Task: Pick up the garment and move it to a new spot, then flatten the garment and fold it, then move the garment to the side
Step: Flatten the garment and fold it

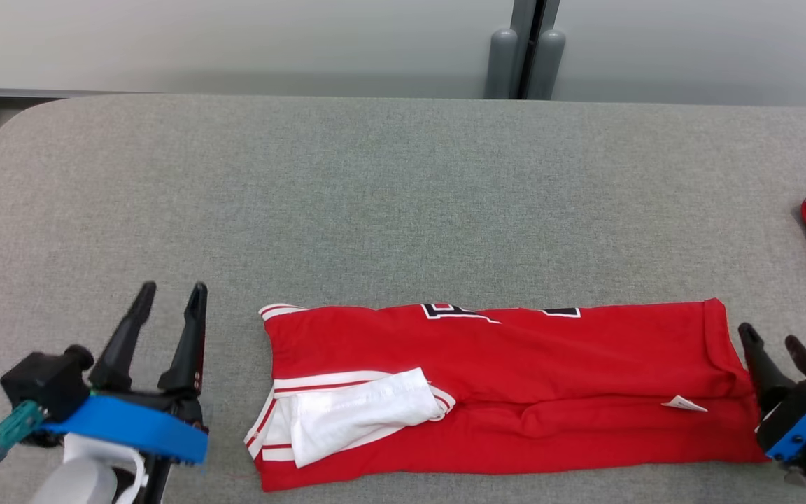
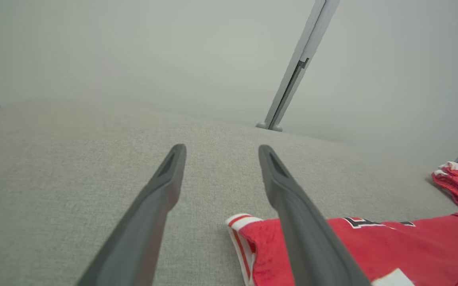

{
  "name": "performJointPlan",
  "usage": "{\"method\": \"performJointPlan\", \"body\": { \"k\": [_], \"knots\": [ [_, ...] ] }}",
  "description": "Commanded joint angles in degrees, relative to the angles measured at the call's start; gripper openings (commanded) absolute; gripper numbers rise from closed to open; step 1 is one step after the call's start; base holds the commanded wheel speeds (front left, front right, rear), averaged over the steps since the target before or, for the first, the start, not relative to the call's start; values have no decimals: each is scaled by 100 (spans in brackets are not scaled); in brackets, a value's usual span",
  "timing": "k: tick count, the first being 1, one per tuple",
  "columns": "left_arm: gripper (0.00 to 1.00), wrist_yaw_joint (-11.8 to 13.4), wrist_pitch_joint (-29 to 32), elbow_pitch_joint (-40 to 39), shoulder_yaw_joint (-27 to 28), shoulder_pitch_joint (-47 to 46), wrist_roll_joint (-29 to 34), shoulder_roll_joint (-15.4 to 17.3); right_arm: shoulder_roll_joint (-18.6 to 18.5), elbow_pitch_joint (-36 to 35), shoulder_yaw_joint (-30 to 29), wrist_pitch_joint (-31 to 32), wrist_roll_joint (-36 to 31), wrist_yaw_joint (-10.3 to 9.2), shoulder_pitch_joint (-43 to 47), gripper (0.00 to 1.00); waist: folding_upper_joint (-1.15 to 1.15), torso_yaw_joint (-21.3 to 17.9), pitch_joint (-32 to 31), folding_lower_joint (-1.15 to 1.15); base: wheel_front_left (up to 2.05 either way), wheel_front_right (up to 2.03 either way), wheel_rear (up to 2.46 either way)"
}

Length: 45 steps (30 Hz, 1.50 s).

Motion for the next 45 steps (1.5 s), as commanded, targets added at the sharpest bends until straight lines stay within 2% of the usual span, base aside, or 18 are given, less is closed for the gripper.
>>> {"method": "performJointPlan", "body": {
  "k": [1,3,6,11,16,19,22,23,24,25,33,38,45],
  "knots": [
    [100,115,-46,148,38,-232,371,-56,-5,108,78,-90,-159,3,61,100,0,-3,-20,0,0,0,0],
    [100,261,-62,220,190,-416,748,-191,-9,234,136,-236,-314,3,59,100,0,-12,-33,0,0,0,0],
    [100,299,-61,238,483,-484,1232,-419,-7,392,270,-440,-696,3,37,100,0,-45,-25,0,0,0,0],
    [100,95,-64,502,765,-414,1613,-694,-7,736,427,-708,-1152,3,-97,100,0,-129,21,0,0,0,0],
    [100,-198,-65,731,1112,-350,1842,-1019,-8,1560,513,-801,-1310,3,-423,100,0,-158,112,0,0,0,0],
    [100,-286,-65,779,1197,-374,1938,-1124,-6,1863,457,-726,-1333,3,-562,100,0,-124,144,0,0,0,0],
    [100,-361,-66,823,1252,-404,2010,-1187,10,2251,474,-385,-1285,2,-558,100,0,-92,146,0,0,0,0],
    [100,-376,-66,842,1264,-405,2031,-1200,21,2344,506,-255,-1238,2,-528,92,0,-86,143,0,0,0,0],
    [100,-392,-66,856,1278,-406,2054,-1220,41,2377,555,-186,-1205,2,-505,35,0,-85,137,0,0,0,0],
    [100,-413,-66,866,1302,-402,2068,-1239,47,2368,587,-142,-1177,3,-485,0,0,-88,130,0,0,0,0],
    [100,-482,-66,888,1550,-228,2166,-1300,-18,1809,372,-332,-690,1,-467,0,0,-318,-19,0,0,0,0],
    [100,-504,-66,873,1646,-145,2194,-1339,-17,1331,-8,-214,-874,2,-400,0,0,-425,-104,0,0,0,0],
    [100,-525,-66,853,1729,-32,2276,-1415,-58,365,-552,270,-1218,2,-200,0,0,-511,-203,0,0,0,0]
  ]
}}
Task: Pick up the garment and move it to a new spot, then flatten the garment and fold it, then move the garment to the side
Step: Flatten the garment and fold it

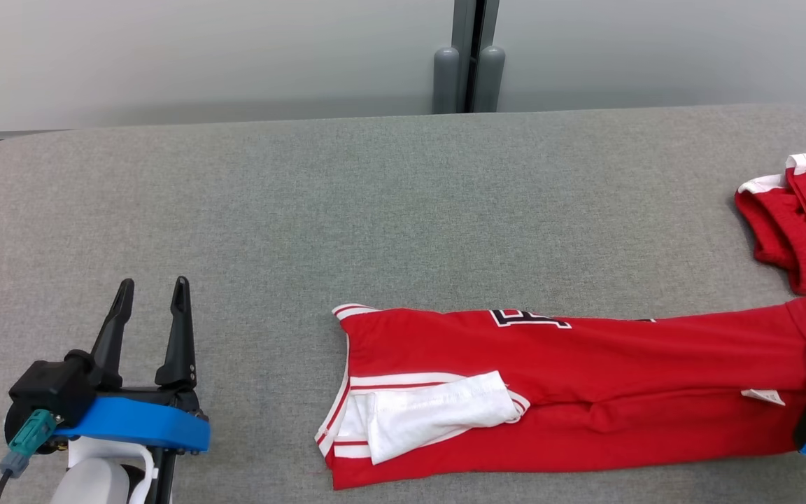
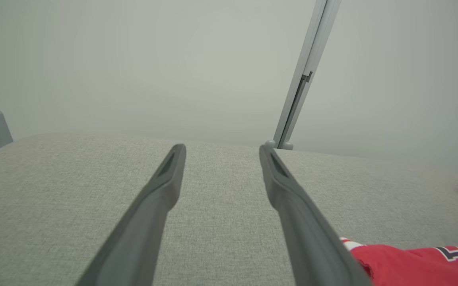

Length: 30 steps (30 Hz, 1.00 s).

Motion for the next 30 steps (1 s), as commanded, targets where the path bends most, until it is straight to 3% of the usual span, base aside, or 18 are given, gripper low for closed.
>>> {"method": "performJointPlan", "body": {
  "k": [1,6,11,15,18,21,30],
  "knots": [
    [100,-22,-26,-19,35,38,37,-11,-24,-148,12,68,-49,1,53,0,0,-6,-12,0,0,0,0],
    [100,-31,-26,-15,87,48,72,-50,19,-852,665,444,112,2,226,0,0,3,-46,0,0,0,0],
    [100,-52,-26,-19,92,28,83,-29,49,-1512,1875,684,386,2,351,0,0,73,-53,0,0,0,0],
    [100,-62,-26,-28,89,-20,74,6,45,-1652,2990,705,599,2,263,0,0,131,-46,0,0,0,0],
    [100,-69,-26,-28,51,-37,73,12,44,-1277,3928,438,951,2,17,0,0,206,-55,0,0,0,0],
    [100,-72,-26,2,17,-76,71,0,40,-764,4472,210,1119,2,-268,0,0,263,-45,0,0,0,0],
    [100,-74,-26,112,-247,-294,44,-51,42,1051,5264,-521,1700,2,-1319,0,0,599,29,0,0,0,0]
  ]
}}
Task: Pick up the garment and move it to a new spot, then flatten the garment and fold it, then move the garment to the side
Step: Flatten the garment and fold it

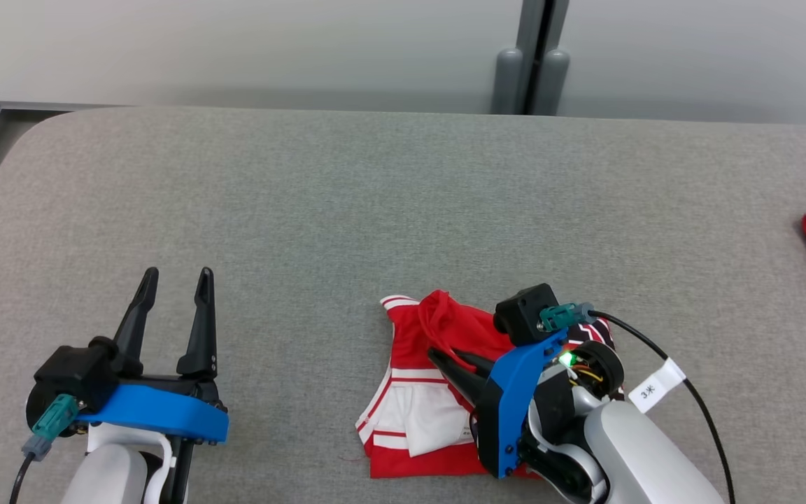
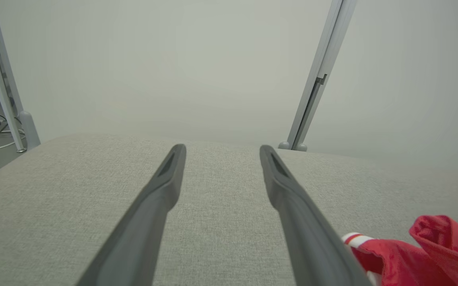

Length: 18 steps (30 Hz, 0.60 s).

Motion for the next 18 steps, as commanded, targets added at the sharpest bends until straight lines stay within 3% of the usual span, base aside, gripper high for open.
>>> {"method": "performJointPlan", "body": {
  "k": [1,4,5,6,7,12,18],
  "knots": [
    [100,-38,-26,25,-40,-120,-37,-1,-10,249,67,-129,79,3,-199,0,0,81,34,0,0,0,0],
    [100,-28,-26,53,-95,-147,-47,2,-8,690,210,-332,240,4,-418,0,0,163,47,0,0,0,0],
    [100,-28,-26,64,-102,-157,-61,8,-8,810,272,-369,307,4,-474,9,0,180,47,0,0,0,0],
    [100,-28,-26,76,-114,-164,-71,13,-9,935,332,-411,360,3,-549,47,0,196,47,0,0,0,0],
    [100,-28,-26,86,-129,-172,-79,12,-11,1003,372,-505,443,3,-617,100,0,210,44,0,0,0,0],
    [100,-29,-26,110,-104,-99,-95,37,-7,851,592,-986,1326,4,-723,100,0,189,-44,0,0,0,0],
    [100,-28,-25,57,47,88,-69,72,-20,-284,263,-1565,1890,3,-465,100,0,-2,-218,0,0,0,0]
  ]
}}
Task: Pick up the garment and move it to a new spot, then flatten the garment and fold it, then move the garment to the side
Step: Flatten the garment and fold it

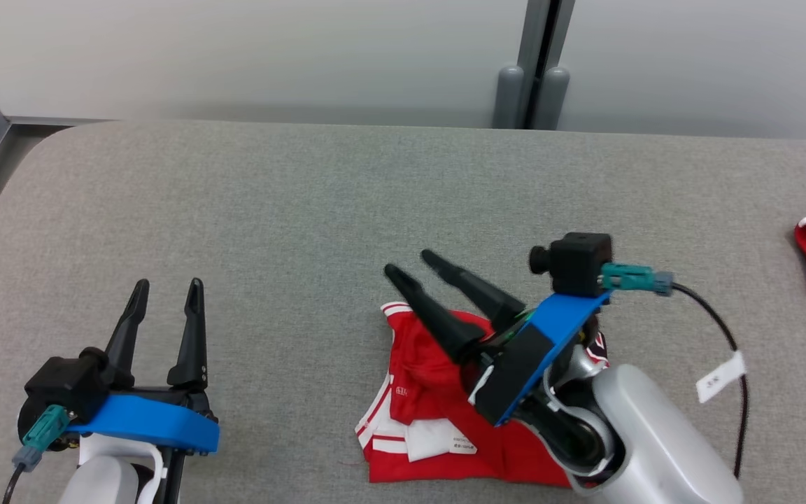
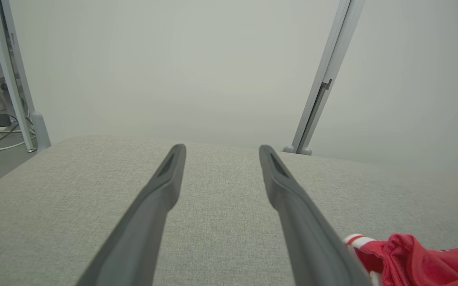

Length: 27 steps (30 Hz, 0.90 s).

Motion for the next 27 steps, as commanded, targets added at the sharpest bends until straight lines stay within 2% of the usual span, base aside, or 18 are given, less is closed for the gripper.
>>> {"method": "performJointPlan", "body": {
  "k": [1,9,12,16,17,18,19,24,27],
  "knots": [
    [100,-10,-24,-37,67,87,37,21,-33,-285,-330,-69,-278,3,206,100,0,-121,-78,0,0,0,0],
    [100,-10,-24,-122,177,232,88,-21,-22,-1293,-2278,242,-1868,4,1311,100,0,-269,-142,0,0,0,0],
    [100,-10,-24,-146,157,212,105,-28,-17,-1301,-2552,435,-2488,4,1717,100,0,-265,-119,0,0,0,0],
    [100,-12,-24,-175,125,145,107,-9,-17,-1034,-2417,545,-3046,4,1992,100,0,-272,-50,0,0,0,0],
    [100,-12,-24,-179,111,128,110,5,-18,-934,-2310,534,-3168,4,2000,48,0,-272,-30,0,0,0,0],
    [100,-12,-25,-178,103,114,108,16,-18,-822,-2181,503,-3233,4,1993,8,0,-272,-15,0,0,0,0],
    [100,-11,-24,-172,97,100,107,28,-18,-702,-2028,482,-3327,4,1970,0,0,-273,-1,0,0,0,0],
    [100,-12,-24,-144,67,2,101,67,-22,-230,-1407,459,-3567,3,1767,0,0,-279,37,0,0,0,0],
    [100,-12,-24,-120,7,-12,85,82,-12,65,-765,415,-3313,4,1638,0,0,-256,36,0,0,0,0]
  ]
}}
